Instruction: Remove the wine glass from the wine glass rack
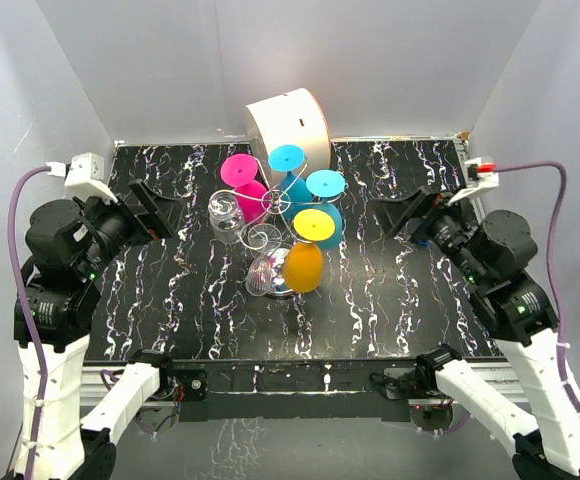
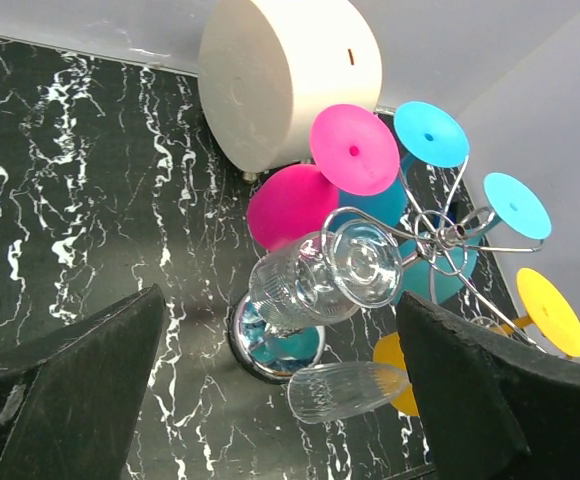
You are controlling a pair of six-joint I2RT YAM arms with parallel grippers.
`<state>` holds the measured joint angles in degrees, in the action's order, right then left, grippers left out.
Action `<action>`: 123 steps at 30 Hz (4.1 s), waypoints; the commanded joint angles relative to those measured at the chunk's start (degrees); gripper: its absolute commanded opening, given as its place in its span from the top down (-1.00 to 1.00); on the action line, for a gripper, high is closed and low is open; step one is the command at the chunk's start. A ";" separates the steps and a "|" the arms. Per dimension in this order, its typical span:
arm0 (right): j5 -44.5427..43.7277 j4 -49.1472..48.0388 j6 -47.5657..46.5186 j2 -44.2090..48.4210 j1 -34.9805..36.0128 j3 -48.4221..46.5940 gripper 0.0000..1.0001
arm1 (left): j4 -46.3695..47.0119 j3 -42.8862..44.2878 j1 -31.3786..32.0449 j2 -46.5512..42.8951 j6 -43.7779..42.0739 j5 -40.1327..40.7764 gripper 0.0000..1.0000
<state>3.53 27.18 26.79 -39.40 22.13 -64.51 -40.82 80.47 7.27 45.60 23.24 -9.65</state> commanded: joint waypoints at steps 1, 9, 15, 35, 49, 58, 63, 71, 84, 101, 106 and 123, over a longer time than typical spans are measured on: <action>7.95 -2.30 -1.32 -3.12 0.32 -1.81 -0.97 | 0.35 2.15 -0.32 0.29 0.81 -4.71 -0.97; 9.13 -0.23 10.06 -10.75 0.32 -4.75 -0.94 | 1.59 3.04 -0.32 2.29 1.88 -7.89 -0.97; 9.28 0.20 12.51 -16.34 0.33 -7.28 -0.78 | 1.36 4.30 -0.32 3.95 1.80 -10.75 -0.97; 13.35 -1.60 15.13 -31.82 -0.47 -17.71 -0.10 | 1.25 2.86 -0.32 2.69 4.26 -13.33 -0.97; 20.91 -8.14 20.68 -33.81 -3.03 -14.37 0.22 | -0.38 2.90 -0.32 1.75 4.35 -12.50 -0.97; 23.30 -10.85 23.82 -33.27 -4.47 -11.69 0.41 | -0.92 2.77 -0.32 1.28 4.57 -12.07 -0.97; 24.00 -12.08 25.39 -32.76 -5.20 -10.44 0.59 | -1.28 2.85 -0.33 0.97 4.62 -11.63 -0.97; 24.91 -12.51 28.12 -31.82 -6.36 -8.71 0.76 | -1.42 2.69 -0.32 0.80 4.70 -11.11 -0.97; 26.98 -14.42 32.62 -29.01 -8.50 -4.98 0.85 | -1.04 2.11 -0.32 0.71 5.13 -10.92 -0.97; 29.95 -16.20 36.07 -25.29 -10.04 -1.19 1.00 | 0.11 1.27 -0.32 0.89 6.20 -12.03 -0.97; 29.99 -16.63 36.66 -23.88 -10.40 -0.11 1.00 | 0.51 0.84 -0.34 0.79 6.68 -12.62 -0.97; 36.84 -19.24 32.07 -26.06 -10.45 -1.90 1.00 | 1.62 -0.43 -0.32 0.18 7.69 -13.29 -0.97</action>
<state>38.09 9.61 61.67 -65.01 11.49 -63.33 -40.34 79.85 7.22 46.44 30.26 -21.47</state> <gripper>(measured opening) 0.021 0.985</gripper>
